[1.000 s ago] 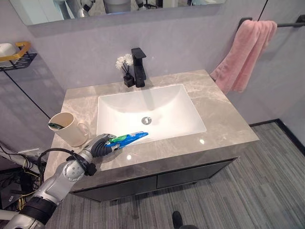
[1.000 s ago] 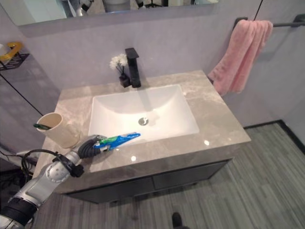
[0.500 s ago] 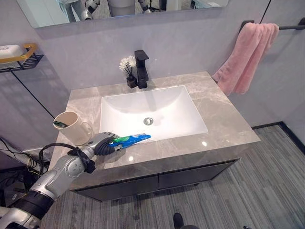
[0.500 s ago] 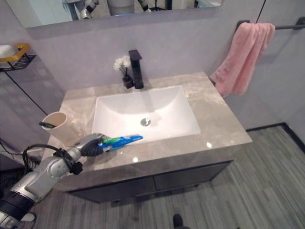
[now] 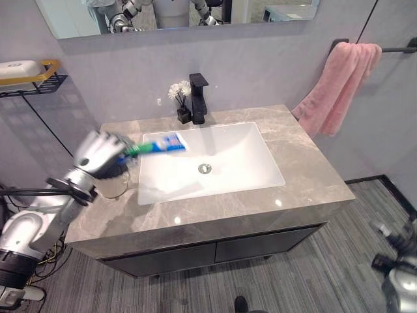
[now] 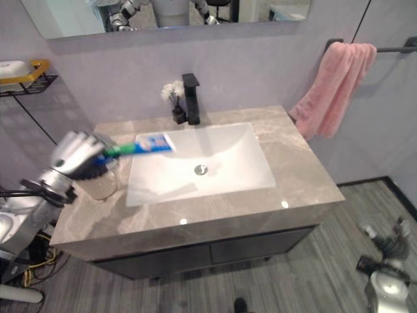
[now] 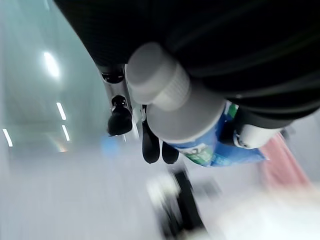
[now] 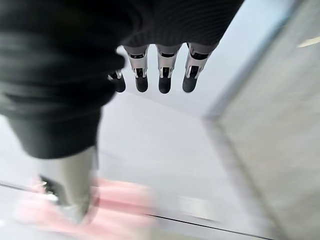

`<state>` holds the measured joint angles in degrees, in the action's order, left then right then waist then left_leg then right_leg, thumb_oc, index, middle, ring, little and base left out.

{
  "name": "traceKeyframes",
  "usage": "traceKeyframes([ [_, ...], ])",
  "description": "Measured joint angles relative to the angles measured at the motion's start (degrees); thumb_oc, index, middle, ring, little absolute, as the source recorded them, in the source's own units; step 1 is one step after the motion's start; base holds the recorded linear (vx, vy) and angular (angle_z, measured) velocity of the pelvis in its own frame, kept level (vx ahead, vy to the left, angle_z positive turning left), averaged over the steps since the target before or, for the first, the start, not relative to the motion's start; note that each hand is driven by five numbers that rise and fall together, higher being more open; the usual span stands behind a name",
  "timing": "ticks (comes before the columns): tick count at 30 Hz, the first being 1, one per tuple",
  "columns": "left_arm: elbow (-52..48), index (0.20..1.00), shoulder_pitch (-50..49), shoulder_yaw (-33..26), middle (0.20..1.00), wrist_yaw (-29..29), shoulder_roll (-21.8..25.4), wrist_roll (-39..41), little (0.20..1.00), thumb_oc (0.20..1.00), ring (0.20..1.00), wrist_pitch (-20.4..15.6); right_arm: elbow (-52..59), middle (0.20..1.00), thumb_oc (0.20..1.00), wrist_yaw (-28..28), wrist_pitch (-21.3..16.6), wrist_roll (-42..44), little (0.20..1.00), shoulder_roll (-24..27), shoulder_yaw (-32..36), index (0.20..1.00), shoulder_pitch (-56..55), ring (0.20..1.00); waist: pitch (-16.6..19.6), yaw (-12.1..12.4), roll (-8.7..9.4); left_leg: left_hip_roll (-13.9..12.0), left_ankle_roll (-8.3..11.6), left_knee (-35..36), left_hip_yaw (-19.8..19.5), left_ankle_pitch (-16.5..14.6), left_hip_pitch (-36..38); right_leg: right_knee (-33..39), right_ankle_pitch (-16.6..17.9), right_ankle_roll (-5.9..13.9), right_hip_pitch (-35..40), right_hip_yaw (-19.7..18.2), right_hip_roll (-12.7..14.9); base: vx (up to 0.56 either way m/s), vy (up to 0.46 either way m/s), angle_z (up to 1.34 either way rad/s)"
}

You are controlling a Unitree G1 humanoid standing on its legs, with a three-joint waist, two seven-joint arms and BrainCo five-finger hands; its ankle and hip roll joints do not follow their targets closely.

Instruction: Put brush and paste in cup on sink, flatten towel.

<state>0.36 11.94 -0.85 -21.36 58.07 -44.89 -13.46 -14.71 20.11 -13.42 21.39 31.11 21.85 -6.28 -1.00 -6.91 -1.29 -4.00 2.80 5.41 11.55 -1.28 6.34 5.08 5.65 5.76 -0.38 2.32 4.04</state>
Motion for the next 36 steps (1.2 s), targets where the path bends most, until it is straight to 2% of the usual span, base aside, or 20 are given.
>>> traceKeyframes([
  [3,-0.5,0.2,3.7,-2.2,0.2,-3.9,0.1,-1.2,0.2,0.2,0.2,1.8,11.7,1.0,1.0,0.6,-2.6,-0.2,1.0,0.1,-1.2,1.0,2.7,1.0,0.5,-0.1,0.17,0.0,-0.06,0.1,0.0,-0.3,0.4,0.3,-0.5,-0.07,0.4,0.0,0.1,-0.01,0.001,0.0],
  [5,-1.5,0.2,6.0,-2.5,0.2,-5.5,0.1,-1.2,0.2,0.2,0.2,2.6,13.7,1.0,1.0,0.9,-3.8,-0.9,1.0,0.2,-2.7,1.0,5.7,1.0,1.3,-0.1,0.5,0.0,-0.02,0.1,0.0,-0.3,0.4,0.3,-0.4,-0.11,0.5,0.0,0.0,0.0,0.0,0.0],
  [9,-1.0,0.2,18.6,3.9,0.2,-8.7,0.2,-1.0,0.2,0.2,0.2,3.8,14.6,1.0,1.0,-0.8,-4.0,-1.5,1.0,2.3,-12.0,1.0,14.8,1.0,2.5,0.0,1.11,0.1,0.02,-0.2,-0.1,-0.1,-0.1,0.2,-0.3,-0.1,0.2,0.0,0.1,-0.01,0.002,0.0],
  [10,-0.7,0.2,24.4,7.8,0.2,-9.4,0.2,-0.5,0.2,0.2,0.2,4.3,14.6,1.0,1.0,-2.0,-4.0,-0.4,1.0,2.3,-16.7,1.0,19.9,1.0,2.5,0.0,1.07,0.2,-0.02,-0.2,-0.1,0.0,-0.3,0.0,0.0,-0.03,0.1,0.0,0.2,0.0,0.0,0.0],
  [13,-0.5,0.2,30.9,11.8,0.2,-9.9,0.1,-0.5,0.2,0.2,0.2,4.1,15.4,1.0,1.0,-4.6,-4.0,3.4,1.0,2.1,-24.5,1.0,27.2,1.0,2.8,-0.2,0.41,0.2,0.0,-0.2,0.0,0.0,-0.2,-0.1,0.1,-0.02,-0.2,0.0,0.2,0.0,0.0,0.0],
  [14,1.0,0.2,35.8,15.5,0.2,-11.5,0.1,0.1,0.2,0.2,0.2,4.4,15.7,1.0,1.0,-5.8,-4.3,10.1,1.0,-0.4,-29.6,1.0,32.6,1.0,3.0,0.4,0.01,0.1,0.07,-0.2,0.0,0.1,-0.4,-0.1,0.1,-0.05,-0.3,0.1,0.1,-0.03,0.016,-0.01],
  [16,1.3,0.2,38.5,17.6,0.2,-11.8,-0.1,0.2,0.2,0.2,0.2,5.1,15.9,1.0,1.0,-7.2,-4.5,16.4,1.0,-5.6,-34.6,1.0,37.3,1.0,3.0,0.4,-0.33,0.0,0.15,-0.2,0.0,0.2,-0.4,-0.1,0.1,-0.08,-0.4,0.0,0.0,0.0,0.0,0.0],
  [17,1.2,0.2,40.0,18.6,0.2,-12.2,-0.7,1.6,0.2,0.2,0.2,5.6,16.4,1.0,1.0,-8.5,-5.3,23.8,1.0,-10.5,-38.1,1.0,39.9,1.0,2.9,0.2,-0.66,-0.1,0.23,-0.2,0.0,0.2,-0.4,-0.1,0.1,-0.09,-0.5,0.0,-0.1,0.03,0.01,0.02],
  [20,-4.3,0.2,40.2,18.8,0.2,-12.9,-2.7,2.3,0.2,0.2,0.2,6.2,19.2,1.0,1.0,-13.5,-5.3,32.3,1.0,-12.7,-45.0,1.0,41.1,1.0,2.9,3.2,-0.79,0.0,0.25,-0.2,-0.1,0.2,-0.5,-0.1,0.1,-0.15,-0.4,0.2,0.0,0.03,0.016,0.03],
  [24,-7.8,0.2,39.8,19.4,0.2,-14.6,-4.1,3.2,0.2,0.2,0.2,6.0,18.7,1.0,1.0,-16.8,-4.5,37.0,1.0,-15.1,-50.2,1.0,43.5,1.0,3.0,4.6,-0.6,0.1,0.26,-0.2,-0.5,0.2,-0.7,-0.1,-0.1,-0.19,-0.3,0.9,0.2,0.03,0.022,0.08],
  [36,-5.7,0.2,39.5,20.1,0.2,-16.1,-4.7,5.2,0.2,0.2,0.2,5.8,17.2,1.0,1.0,-17.4,-5.4,37.4,1.0,-15.3,-50.5,1.0,53.0,1.0,3.2,5.0,0.08,0.0,0.31,-0.2,-1.5,0.2,-1.5,-0.1,-0.2,-0.22,-0.8,1.3,0.0,0.02,0.013,0.02],
])
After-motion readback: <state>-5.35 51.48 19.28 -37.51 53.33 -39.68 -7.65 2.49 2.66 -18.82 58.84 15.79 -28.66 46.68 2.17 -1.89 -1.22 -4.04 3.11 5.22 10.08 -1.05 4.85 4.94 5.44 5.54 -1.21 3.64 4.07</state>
